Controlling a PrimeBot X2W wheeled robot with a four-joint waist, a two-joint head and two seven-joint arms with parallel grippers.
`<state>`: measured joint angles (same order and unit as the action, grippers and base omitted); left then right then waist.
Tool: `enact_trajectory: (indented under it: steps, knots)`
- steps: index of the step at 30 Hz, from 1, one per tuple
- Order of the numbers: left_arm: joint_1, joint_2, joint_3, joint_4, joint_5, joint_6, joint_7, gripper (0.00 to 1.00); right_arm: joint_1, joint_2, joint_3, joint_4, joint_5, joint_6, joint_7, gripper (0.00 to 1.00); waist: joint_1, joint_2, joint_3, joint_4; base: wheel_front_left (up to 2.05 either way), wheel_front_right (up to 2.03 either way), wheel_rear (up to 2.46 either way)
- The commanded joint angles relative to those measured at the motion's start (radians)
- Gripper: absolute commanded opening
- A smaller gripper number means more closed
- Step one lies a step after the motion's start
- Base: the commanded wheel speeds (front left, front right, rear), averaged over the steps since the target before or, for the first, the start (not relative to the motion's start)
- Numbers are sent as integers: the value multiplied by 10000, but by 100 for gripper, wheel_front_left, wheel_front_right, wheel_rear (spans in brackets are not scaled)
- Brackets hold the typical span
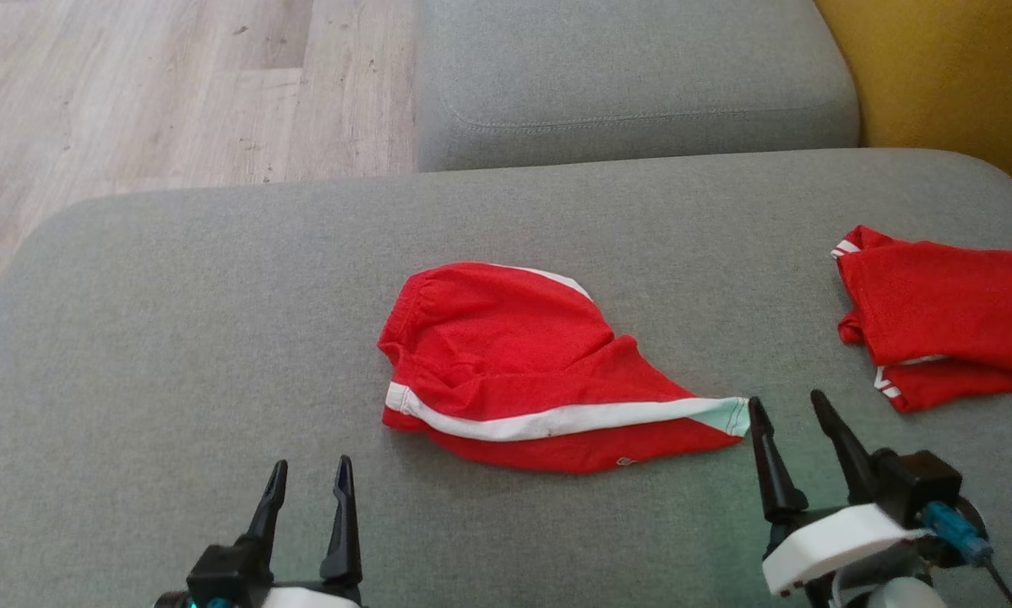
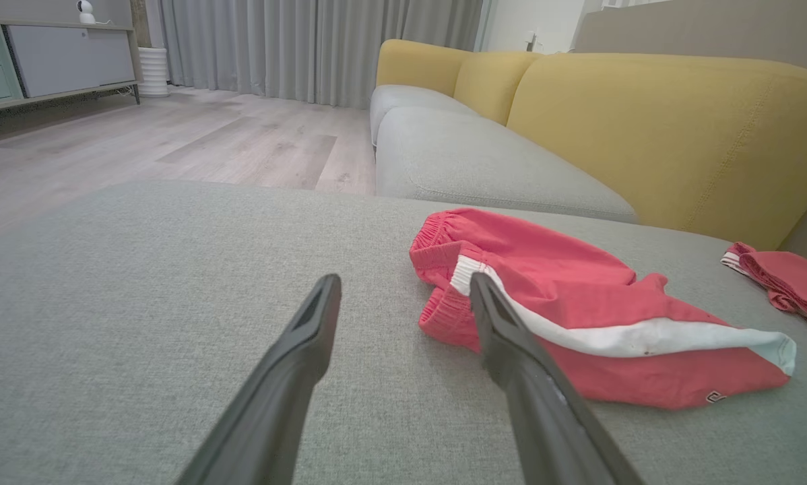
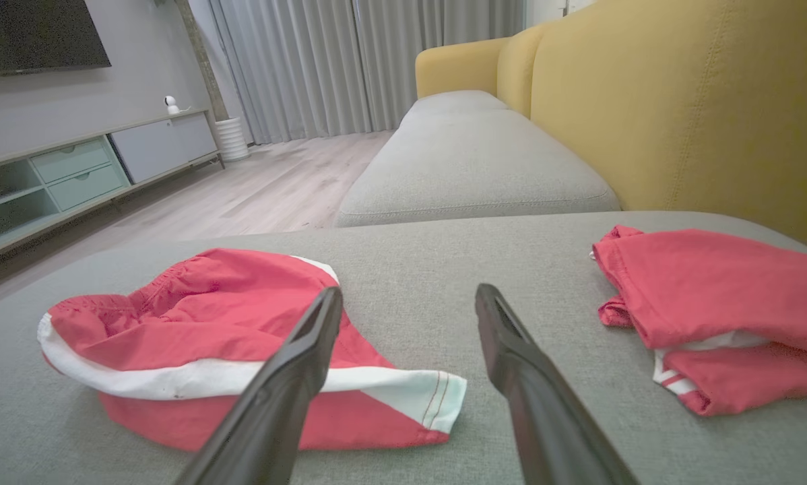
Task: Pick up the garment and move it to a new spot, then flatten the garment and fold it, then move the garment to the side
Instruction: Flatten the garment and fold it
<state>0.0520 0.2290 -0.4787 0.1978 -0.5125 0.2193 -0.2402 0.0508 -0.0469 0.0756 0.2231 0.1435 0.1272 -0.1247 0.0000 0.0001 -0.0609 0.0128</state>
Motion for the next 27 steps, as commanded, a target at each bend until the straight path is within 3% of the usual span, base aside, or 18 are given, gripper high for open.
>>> enact_trajectory:
  steps: [1,18,23,27]
  knots:
    - [-314,42,367,-204,-25,-14,-148,100,-277,-35,327,-344,102,35,-126,100,0,-1,-6,21,0,0,0]
    - [-344,-43,553,-209,3,-58,-198,100,-218,-34,529,-168,236,35,-72,100,0,-1,47,83,0,0,0]
    - [-590,98,410,-124,104,-201,-29,100,-231,-34,486,-126,227,35,-69,100,0,-1,106,110,0,0,0]
    - [-1153,221,105,105,97,-584,627,100,-254,-34,492,-149,217,35,-37,100,0,-1,198,109,0,0,0]
